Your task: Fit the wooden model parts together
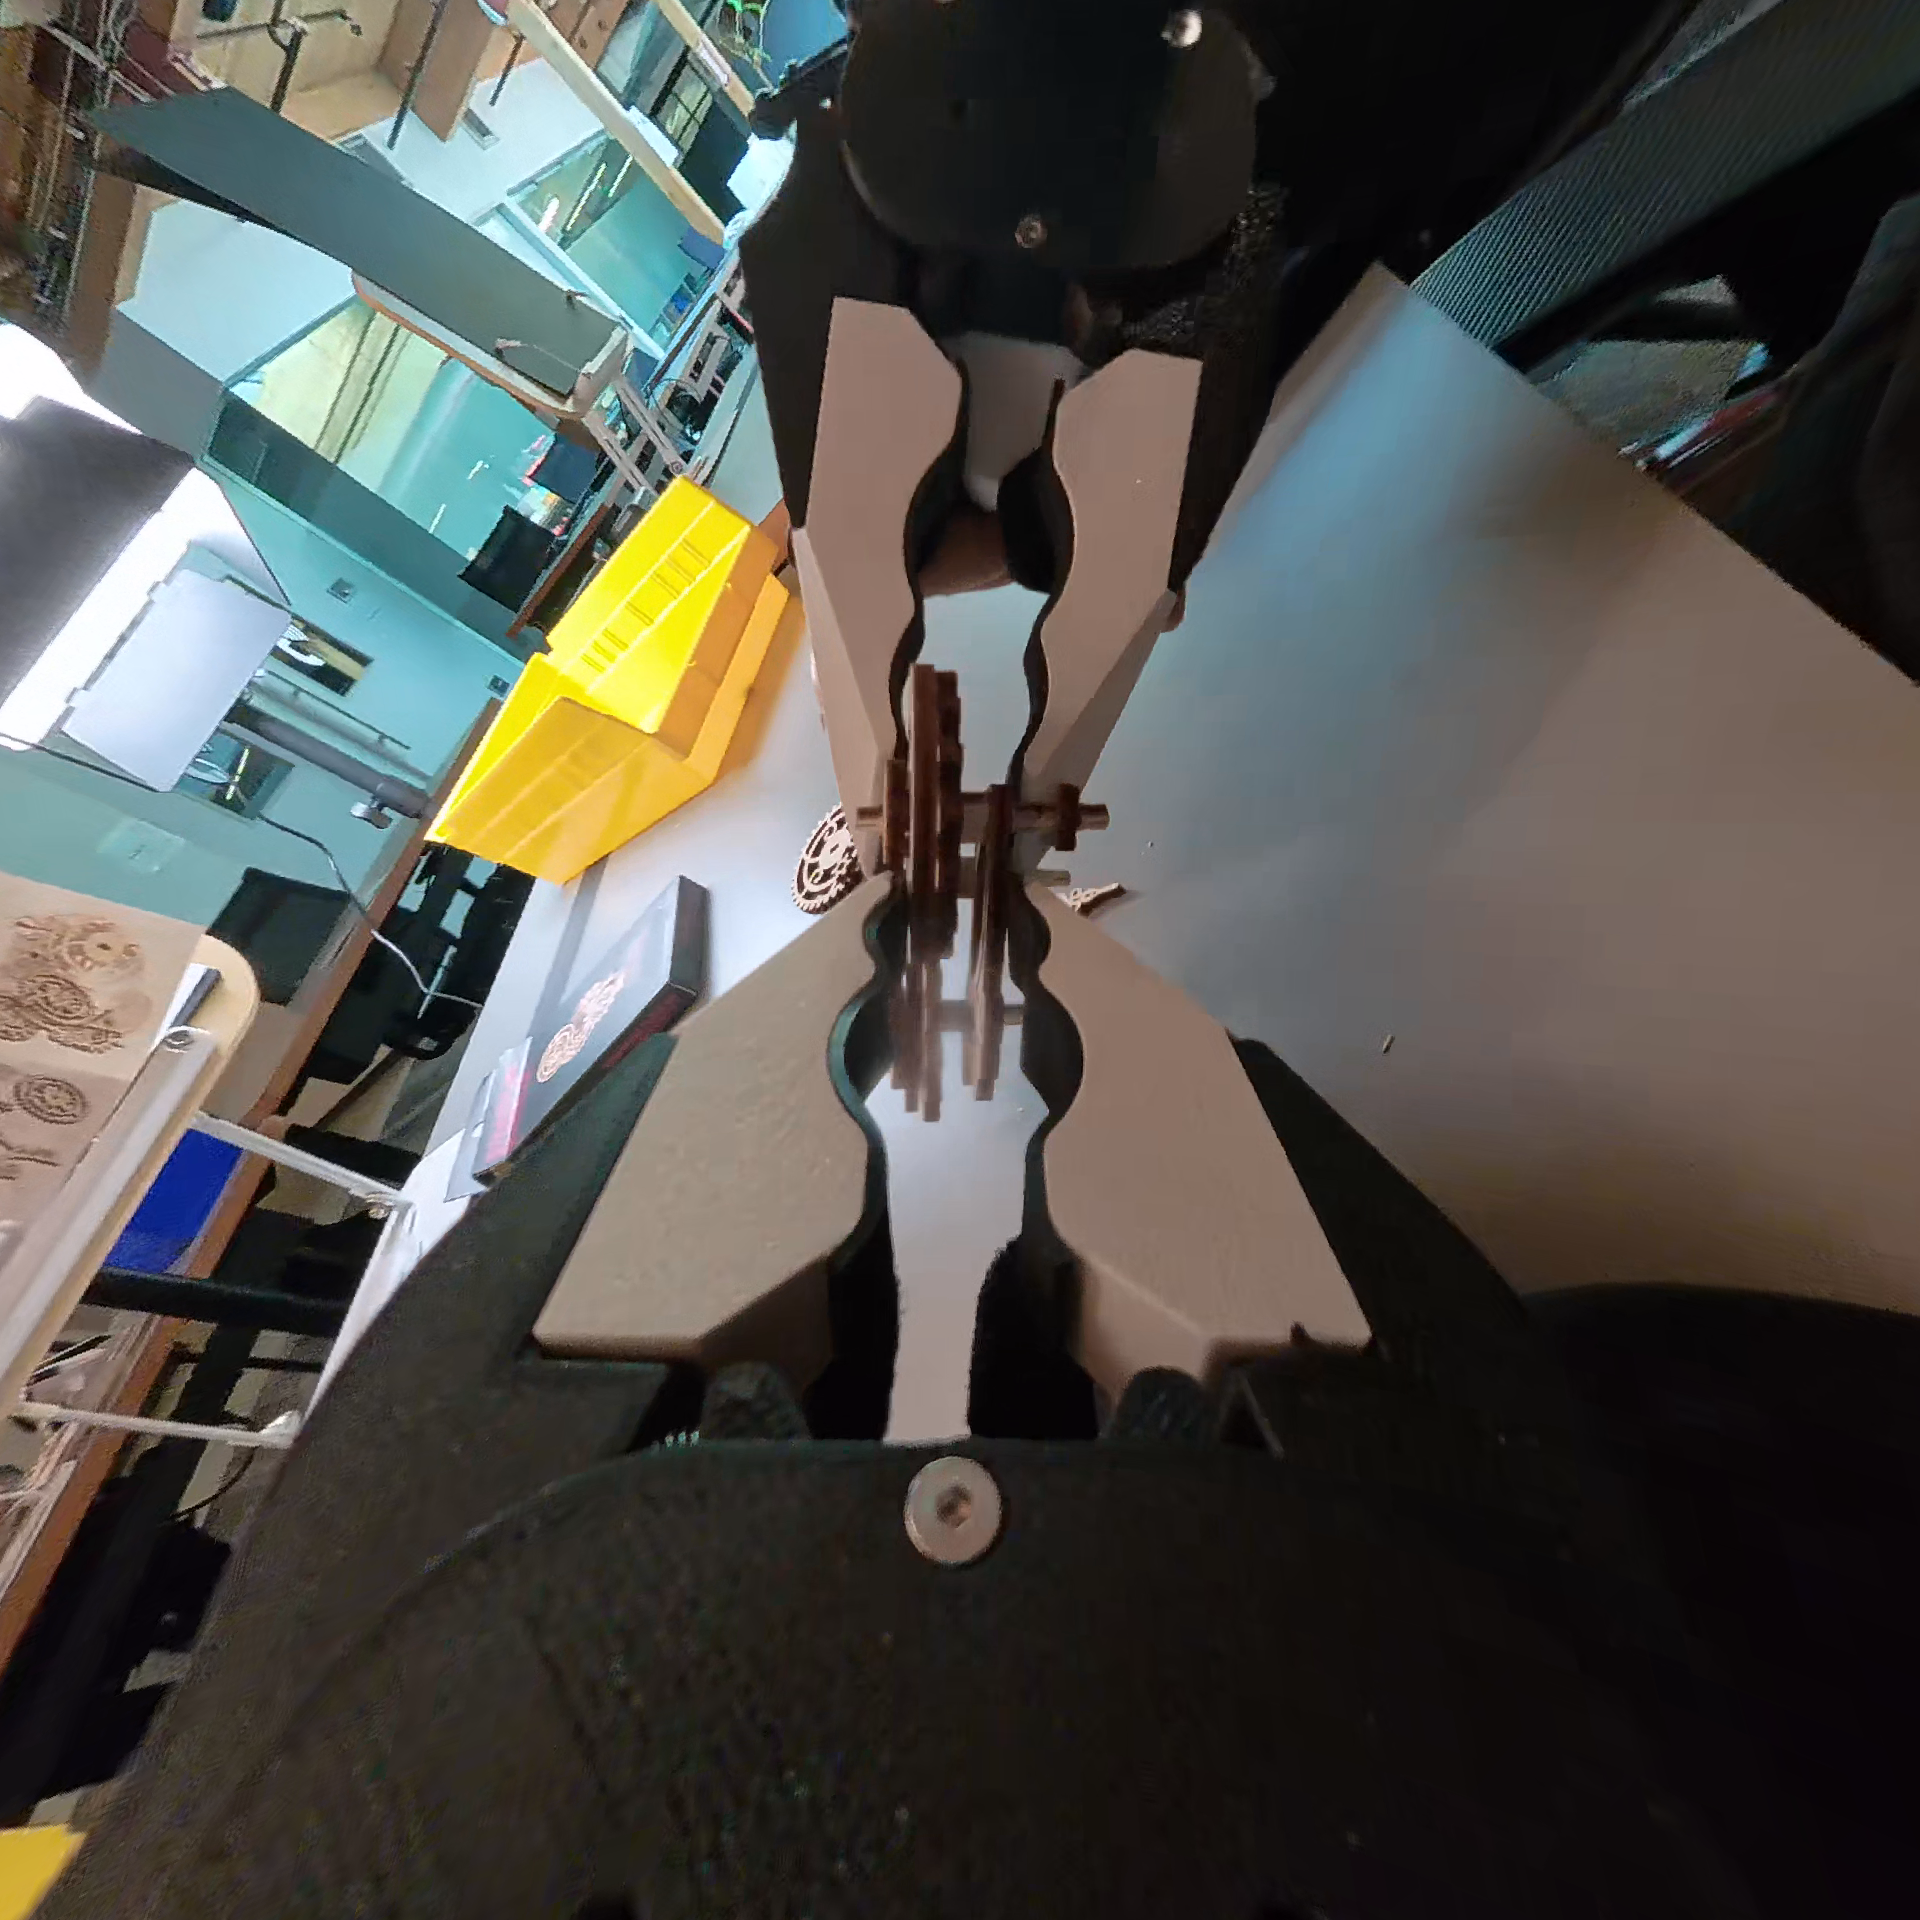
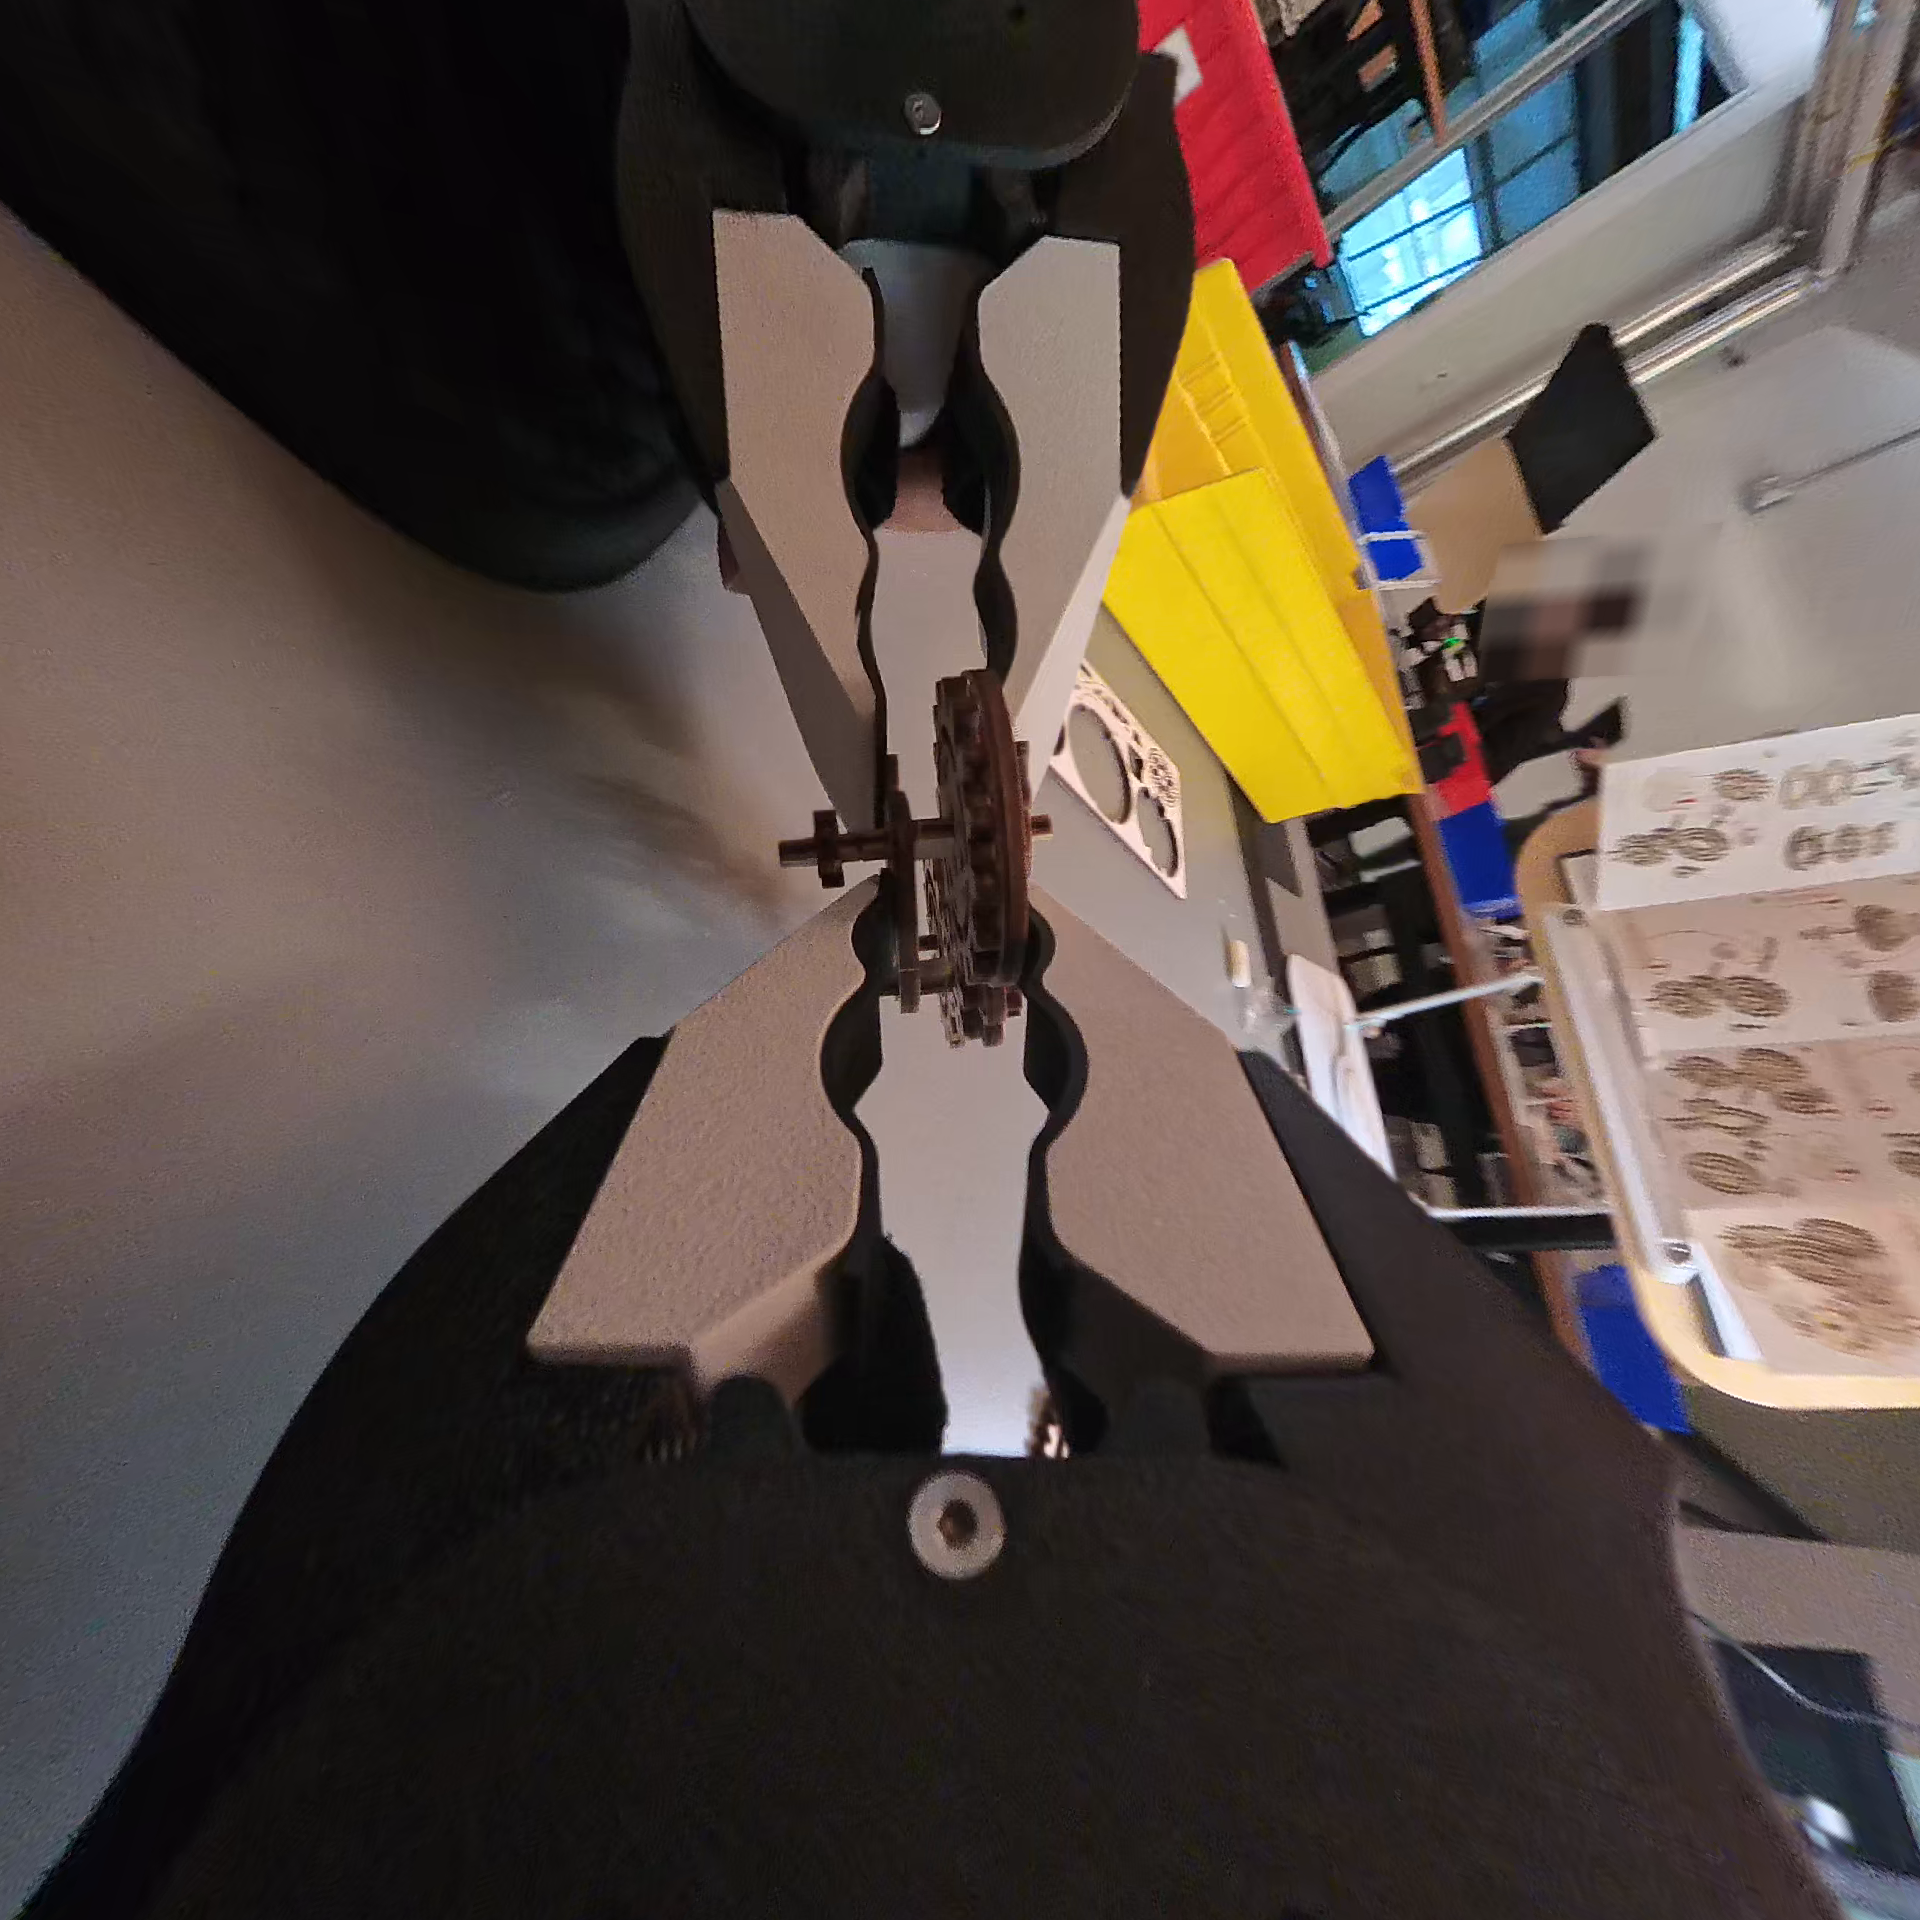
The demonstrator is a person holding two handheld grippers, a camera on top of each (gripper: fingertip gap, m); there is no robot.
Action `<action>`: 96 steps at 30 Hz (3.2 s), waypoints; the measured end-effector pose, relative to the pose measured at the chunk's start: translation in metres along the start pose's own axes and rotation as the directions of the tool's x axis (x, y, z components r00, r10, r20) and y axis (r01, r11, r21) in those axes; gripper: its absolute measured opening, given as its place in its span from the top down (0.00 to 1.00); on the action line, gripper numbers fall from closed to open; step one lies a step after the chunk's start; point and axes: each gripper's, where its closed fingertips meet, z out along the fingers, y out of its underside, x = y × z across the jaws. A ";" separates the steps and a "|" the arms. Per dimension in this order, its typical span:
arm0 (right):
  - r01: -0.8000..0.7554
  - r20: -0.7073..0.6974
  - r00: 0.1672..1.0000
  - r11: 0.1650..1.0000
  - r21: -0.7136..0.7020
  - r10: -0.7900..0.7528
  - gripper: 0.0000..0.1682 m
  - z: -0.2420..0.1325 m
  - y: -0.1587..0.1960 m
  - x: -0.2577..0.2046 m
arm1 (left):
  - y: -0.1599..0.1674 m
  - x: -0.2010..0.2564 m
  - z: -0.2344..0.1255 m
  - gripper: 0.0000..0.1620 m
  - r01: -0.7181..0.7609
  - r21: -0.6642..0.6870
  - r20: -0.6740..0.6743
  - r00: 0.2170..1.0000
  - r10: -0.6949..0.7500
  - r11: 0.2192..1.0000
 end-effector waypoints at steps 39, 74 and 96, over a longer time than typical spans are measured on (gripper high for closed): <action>-0.519 0.186 0.636 0.593 -0.616 0.749 0.95 -0.009 0.083 -0.036 | 0.022 0.018 0.013 0.89 -0.342 -0.242 -0.002 0.936 0.352 0.908; -0.838 0.042 0.393 0.377 -0.394 0.919 0.99 -0.033 0.062 0.001 | 0.047 -0.003 0.023 0.90 -0.312 -0.533 0.070 0.910 0.408 0.786; -0.005 -0.065 0.998 0.949 -0.314 -0.017 0.90 0.006 0.039 0.010 | 0.035 -0.016 0.020 0.90 -0.079 -0.456 0.141 0.977 0.159 0.887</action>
